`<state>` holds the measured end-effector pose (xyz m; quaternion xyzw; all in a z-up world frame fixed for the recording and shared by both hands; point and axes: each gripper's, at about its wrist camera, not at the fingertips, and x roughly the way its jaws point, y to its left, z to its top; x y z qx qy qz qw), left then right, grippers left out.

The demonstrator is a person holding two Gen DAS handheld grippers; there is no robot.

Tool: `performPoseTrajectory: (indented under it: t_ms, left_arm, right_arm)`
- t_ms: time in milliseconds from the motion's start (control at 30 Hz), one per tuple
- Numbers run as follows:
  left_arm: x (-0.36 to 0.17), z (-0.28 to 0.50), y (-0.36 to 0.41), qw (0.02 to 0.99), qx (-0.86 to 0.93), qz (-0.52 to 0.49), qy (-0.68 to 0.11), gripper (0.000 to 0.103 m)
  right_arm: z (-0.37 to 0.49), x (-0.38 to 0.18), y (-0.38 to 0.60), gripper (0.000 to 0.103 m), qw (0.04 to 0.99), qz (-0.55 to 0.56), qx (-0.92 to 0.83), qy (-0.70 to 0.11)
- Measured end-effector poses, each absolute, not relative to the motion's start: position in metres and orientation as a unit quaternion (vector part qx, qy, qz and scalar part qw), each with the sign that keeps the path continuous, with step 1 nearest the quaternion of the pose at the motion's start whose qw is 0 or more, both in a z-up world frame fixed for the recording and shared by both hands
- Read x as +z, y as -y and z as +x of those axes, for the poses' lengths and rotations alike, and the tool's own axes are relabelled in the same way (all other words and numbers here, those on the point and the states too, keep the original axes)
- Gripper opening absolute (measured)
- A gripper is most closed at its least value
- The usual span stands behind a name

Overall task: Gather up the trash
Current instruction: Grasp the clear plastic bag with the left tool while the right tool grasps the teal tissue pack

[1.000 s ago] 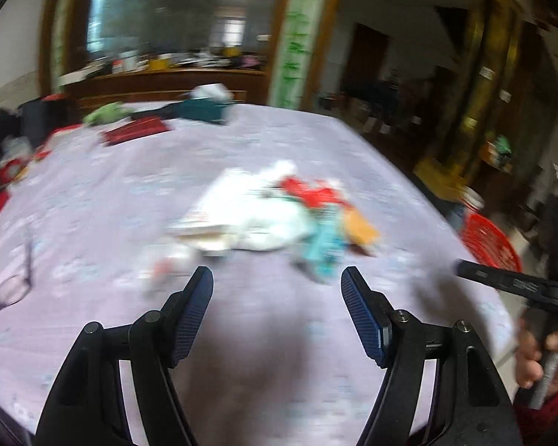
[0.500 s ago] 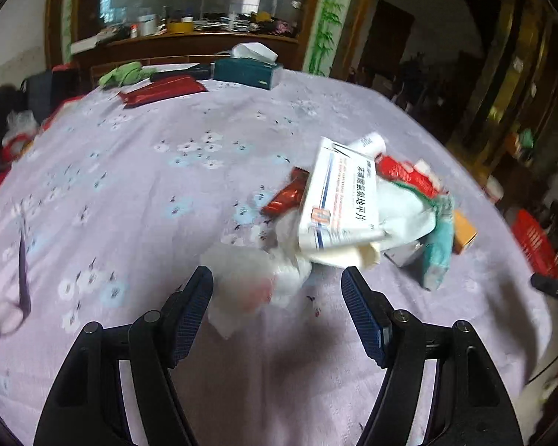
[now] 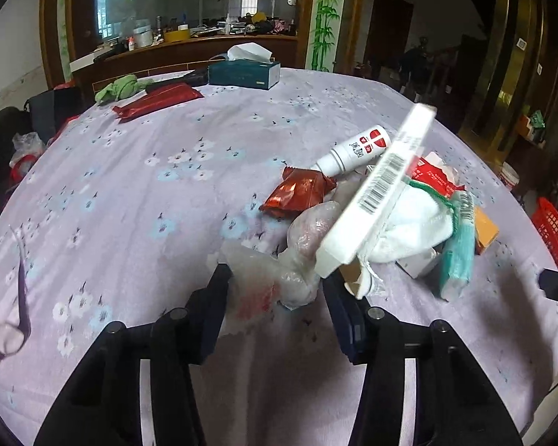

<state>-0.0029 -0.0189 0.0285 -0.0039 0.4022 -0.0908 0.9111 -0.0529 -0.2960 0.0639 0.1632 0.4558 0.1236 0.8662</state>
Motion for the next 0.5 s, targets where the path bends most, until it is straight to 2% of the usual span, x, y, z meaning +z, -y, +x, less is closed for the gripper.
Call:
performPoseTrajectory:
  t_ms: [200, 500]
  left_arm:
    - [0.042, -0.047, -0.001, 0.921, -0.078, -0.028, -0.38, 0.048]
    - [0.063, -0.095, -0.03, 0.945, -0.04, -0.049, -0.322, 0.048]
  right_arm:
    - [-0.031, 0.053, 0.274, 0.052, 0.857, 0.169, 0.129, -0.469]
    - [0.009, 0.031, 0.249, 0.052, 0.847, 0.194, 0.119, -0.481]
